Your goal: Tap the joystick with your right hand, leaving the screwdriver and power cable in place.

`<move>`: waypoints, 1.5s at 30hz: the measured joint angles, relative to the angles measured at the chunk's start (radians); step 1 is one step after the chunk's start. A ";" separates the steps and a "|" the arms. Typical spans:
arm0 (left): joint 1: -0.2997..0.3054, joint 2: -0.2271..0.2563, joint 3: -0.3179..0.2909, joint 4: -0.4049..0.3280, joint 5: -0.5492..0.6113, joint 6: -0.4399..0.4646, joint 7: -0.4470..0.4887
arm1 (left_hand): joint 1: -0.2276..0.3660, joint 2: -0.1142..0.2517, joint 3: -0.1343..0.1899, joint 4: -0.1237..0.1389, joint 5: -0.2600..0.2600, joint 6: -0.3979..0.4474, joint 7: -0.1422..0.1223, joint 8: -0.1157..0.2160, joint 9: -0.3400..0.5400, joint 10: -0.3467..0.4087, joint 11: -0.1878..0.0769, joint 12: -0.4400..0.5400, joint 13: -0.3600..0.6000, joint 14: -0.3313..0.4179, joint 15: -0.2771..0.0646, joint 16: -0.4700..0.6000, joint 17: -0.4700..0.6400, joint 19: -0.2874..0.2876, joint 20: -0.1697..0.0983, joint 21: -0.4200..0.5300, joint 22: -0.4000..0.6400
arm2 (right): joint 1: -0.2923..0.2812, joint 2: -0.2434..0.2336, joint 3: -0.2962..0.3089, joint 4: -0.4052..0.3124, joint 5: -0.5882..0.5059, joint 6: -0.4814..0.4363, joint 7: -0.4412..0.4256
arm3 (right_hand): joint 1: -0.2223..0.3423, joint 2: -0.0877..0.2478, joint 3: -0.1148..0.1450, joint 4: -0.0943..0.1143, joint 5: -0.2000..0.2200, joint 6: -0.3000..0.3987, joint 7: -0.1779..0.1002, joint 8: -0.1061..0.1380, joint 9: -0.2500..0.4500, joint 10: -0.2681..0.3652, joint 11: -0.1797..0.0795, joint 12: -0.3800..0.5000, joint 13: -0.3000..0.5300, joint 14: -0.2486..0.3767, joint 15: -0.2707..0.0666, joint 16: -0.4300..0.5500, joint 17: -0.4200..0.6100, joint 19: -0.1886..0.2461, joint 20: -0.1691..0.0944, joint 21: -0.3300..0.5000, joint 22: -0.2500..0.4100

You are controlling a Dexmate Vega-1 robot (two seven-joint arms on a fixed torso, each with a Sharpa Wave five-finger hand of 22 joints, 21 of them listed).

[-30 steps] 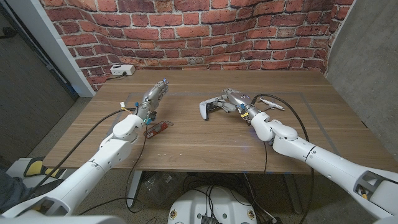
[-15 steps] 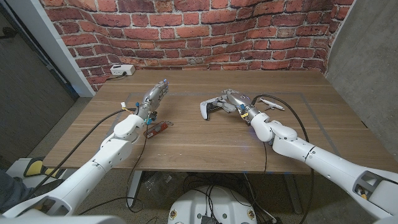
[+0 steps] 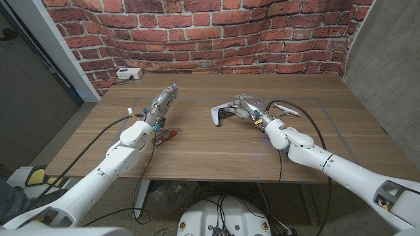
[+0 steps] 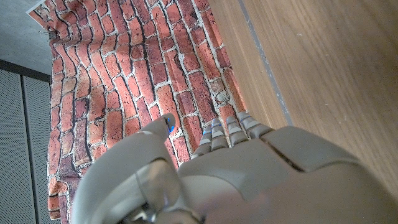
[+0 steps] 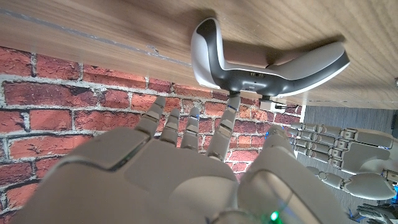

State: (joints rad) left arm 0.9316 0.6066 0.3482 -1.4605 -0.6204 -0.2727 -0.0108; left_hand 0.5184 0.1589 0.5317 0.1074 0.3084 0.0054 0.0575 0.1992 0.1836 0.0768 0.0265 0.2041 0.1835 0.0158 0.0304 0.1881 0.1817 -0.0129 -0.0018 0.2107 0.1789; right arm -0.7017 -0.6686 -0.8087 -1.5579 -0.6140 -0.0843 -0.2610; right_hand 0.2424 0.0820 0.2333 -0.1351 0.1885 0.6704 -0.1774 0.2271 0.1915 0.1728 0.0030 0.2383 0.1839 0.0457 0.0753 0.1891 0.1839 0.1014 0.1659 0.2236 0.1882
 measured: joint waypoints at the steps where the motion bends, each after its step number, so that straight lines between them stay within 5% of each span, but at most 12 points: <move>1: 0.000 0.000 0.000 -0.001 0.000 0.000 0.000 | 0.000 0.000 0.000 0.000 0.000 0.000 0.000 0.000 0.000 0.000 0.000 0.000 0.000 0.000 0.000 0.000 0.000 0.000 0.000 0.000 0.000 | -0.001 -0.001 0.001 -0.003 0.000 0.000 0.000 | 0.000 0.000 0.000 0.000 0.000 -0.007 0.001 -0.004 0.001 0.000 0.000 0.000 0.000 0.002 0.002 0.000 0.000 0.000 0.000 0.000 0.000; 16: 0.006 0.012 -0.005 -0.011 0.000 -0.006 -0.006 | 0.000 0.000 0.005 0.001 0.000 0.000 0.000 0.000 0.000 0.000 0.000 0.000 0.000 0.000 0.000 0.000 0.000 0.000 0.000 0.000 0.000 | -0.015 -0.014 0.024 -0.045 -0.001 -0.007 -0.010 | 0.005 -0.005 0.000 0.000 0.000 -0.101 -0.009 -0.039 -0.001 0.002 0.009 0.000 0.000 0.012 0.012 0.000 0.000 0.002 0.010 0.000 0.000; 22: 0.010 0.019 -0.008 -0.018 -0.001 -0.006 -0.010 | 0.000 0.000 0.006 0.000 0.000 0.000 0.000 0.000 0.000 0.000 0.000 0.000 0.000 0.000 0.000 0.000 0.000 0.000 0.000 0.000 0.000 | -0.025 -0.019 0.035 -0.067 0.005 -0.014 -0.002 | 0.015 -0.015 0.004 -0.004 0.000 -0.161 0.000 -0.048 -0.001 0.009 0.009 0.000 0.005 0.031 0.031 0.000 -0.003 0.027 0.035 0.000 0.000; 31: 0.012 0.031 -0.010 -0.023 -0.006 -0.003 -0.024 | 0.000 0.000 0.008 -0.003 0.000 0.000 0.000 0.000 0.000 0.000 0.000 0.000 0.000 0.000 0.000 0.000 0.000 0.000 0.000 0.000 0.000 | -0.053 -0.031 0.064 -0.117 0.025 -0.029 0.004 | 0.018 -0.019 0.004 -0.004 0.000 -0.350 0.073 -0.062 0.002 0.018 0.018 0.000 0.005 0.037 0.023 0.000 0.000 0.038 0.038 0.000 -0.002; 36: 0.009 0.032 -0.010 -0.020 -0.010 -0.001 -0.037 | 0.000 0.000 0.008 -0.003 0.000 0.000 0.000 0.000 0.000 0.000 0.000 0.000 0.000 0.000 0.000 0.000 0.000 0.000 0.000 0.000 0.000 | -0.066 -0.037 0.080 -0.134 0.053 -0.031 0.002 | 0.019 -0.029 0.004 -0.004 0.000 -0.390 0.100 -0.062 0.002 0.023 0.023 0.000 0.005 0.042 0.015 0.000 0.000 0.070 0.041 0.000 -0.002; 39: 0.004 0.031 -0.009 -0.013 -0.012 -0.001 -0.046 | -0.001 -0.001 0.008 -0.003 0.000 0.000 0.000 0.000 0.000 0.000 0.000 0.000 0.000 0.000 0.000 0.000 0.000 -0.004 0.004 0.000 0.000 | -0.088 -0.045 0.109 -0.157 0.080 -0.026 -0.005 | 0.018 -0.029 0.004 -0.004 0.000 -0.397 0.107 -0.053 0.002 0.025 0.033 0.000 0.005 0.056 0.001 0.000 -0.002 0.092 0.026 0.006 -0.002; 45: -0.003 0.025 -0.003 -0.003 -0.012 -0.002 -0.054 | -0.005 -0.005 0.008 -0.003 0.000 0.002 -0.002 0.000 0.000 0.000 0.000 0.000 0.000 0.000 0.000 0.000 0.000 -0.005 0.006 0.000 0.000 | -0.116 -0.049 0.156 -0.173 0.153 0.015 -0.018 | 0.018 -0.029 0.001 -0.001 0.000 -0.398 0.108 -0.038 0.002 0.039 0.047 0.000 0.005 0.073 0.002 0.000 -0.002 0.086 -0.060 0.000 -0.002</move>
State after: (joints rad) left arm 0.9281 0.6313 0.3455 -1.4633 -0.6324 -0.2745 -0.0645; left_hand 0.5138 0.1543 0.5398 0.1048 0.3084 0.0071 0.0558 0.1992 0.1835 0.0769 0.0265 0.2041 0.1835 0.0158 0.0304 0.1881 0.1817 -0.0184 0.0037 0.2107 0.1789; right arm -0.8172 -0.7177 -0.6531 -1.7306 -0.4614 -0.0692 -0.2794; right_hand 0.2609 0.0529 0.2345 -0.1363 0.1885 0.2727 -0.0697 0.1889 0.1933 0.2118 0.0498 0.2383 0.1887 0.1186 0.0769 0.1891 0.1821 0.1876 0.1057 0.2233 0.1859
